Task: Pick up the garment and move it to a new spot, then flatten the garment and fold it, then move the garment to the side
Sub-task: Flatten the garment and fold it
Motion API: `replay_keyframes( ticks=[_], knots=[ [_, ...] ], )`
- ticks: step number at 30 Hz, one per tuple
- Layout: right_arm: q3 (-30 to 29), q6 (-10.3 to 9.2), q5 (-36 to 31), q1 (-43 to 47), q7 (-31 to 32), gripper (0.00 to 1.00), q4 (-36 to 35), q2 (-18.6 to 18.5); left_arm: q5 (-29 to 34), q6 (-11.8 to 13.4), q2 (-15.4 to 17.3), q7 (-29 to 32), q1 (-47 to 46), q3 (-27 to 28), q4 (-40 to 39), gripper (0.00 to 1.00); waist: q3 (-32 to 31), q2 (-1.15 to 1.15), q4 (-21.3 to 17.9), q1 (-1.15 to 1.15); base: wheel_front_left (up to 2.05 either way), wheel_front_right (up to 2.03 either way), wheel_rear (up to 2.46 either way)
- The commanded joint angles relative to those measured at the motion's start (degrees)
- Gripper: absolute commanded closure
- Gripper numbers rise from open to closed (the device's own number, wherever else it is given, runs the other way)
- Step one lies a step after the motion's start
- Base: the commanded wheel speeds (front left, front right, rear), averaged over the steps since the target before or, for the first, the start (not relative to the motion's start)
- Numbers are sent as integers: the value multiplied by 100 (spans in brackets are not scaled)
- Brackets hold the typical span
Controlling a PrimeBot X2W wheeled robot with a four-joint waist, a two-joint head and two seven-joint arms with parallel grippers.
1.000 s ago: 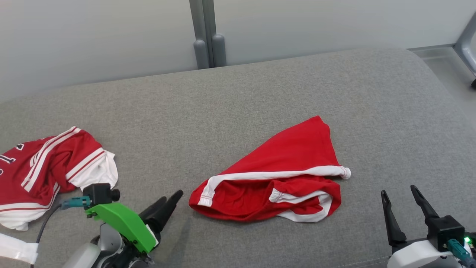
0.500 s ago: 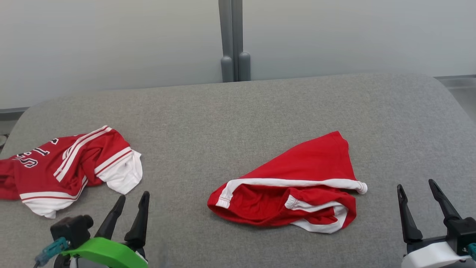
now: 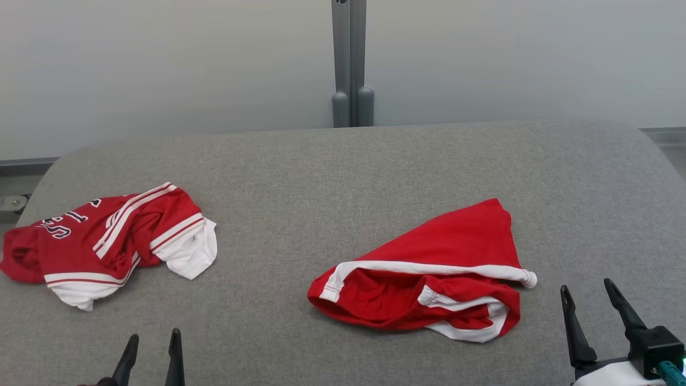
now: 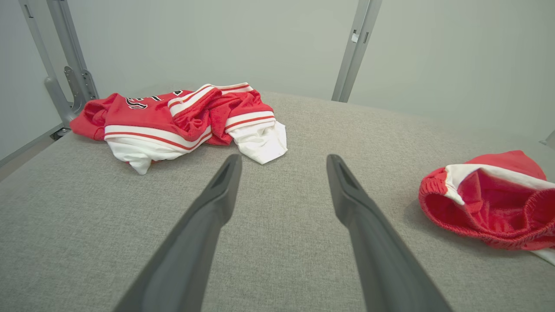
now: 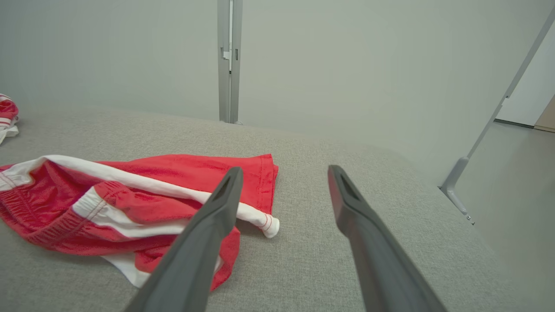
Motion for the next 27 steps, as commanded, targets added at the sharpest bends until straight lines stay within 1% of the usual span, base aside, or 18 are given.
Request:
replay_keyframes(
  ticks=[1, 7, 12, 15, 19, 27],
  knots=[
    [-16, -6, 9, 34, -3, 0, 39, -3, 96, -50, -19, -15, 109, 67, 21, 0, 8, 0, -5, 0, 0, 0, 0],
    [-84, -6, 23, -50, -3, 0, 357, 54, 707, -542, -425, -16, 259, 678, 324, 0, 60, 0, -39, 0, 0, 0, 0],
    [-102, -6, 13, -116, -3, 0, 534, 86, 1016, -907, -610, -16, 146, 891, 609, 0, 95, 0, -22, 0, 0, 0, 0],
    [-102, -6, 36, -115, -3, 0, 541, 125, 1147, -1030, -664, -16, 33, 982, 721, 0, 102, 0, 4, 0, 0, 0, 0],
    [-82, -6, 67, -125, -3, 0, 540, 140, 1298, -1133, -771, -17, -48, 1098, 767, 0, 110, 0, 17, 0, 0, 0, 0],
    [32, -6, 88, -190, -3, 0, 543, 101, 1475, -1209, -931, -17, -120, 1200, 746, 0, 107, 0, 5, 0, 0, 0, 0]
  ],
)
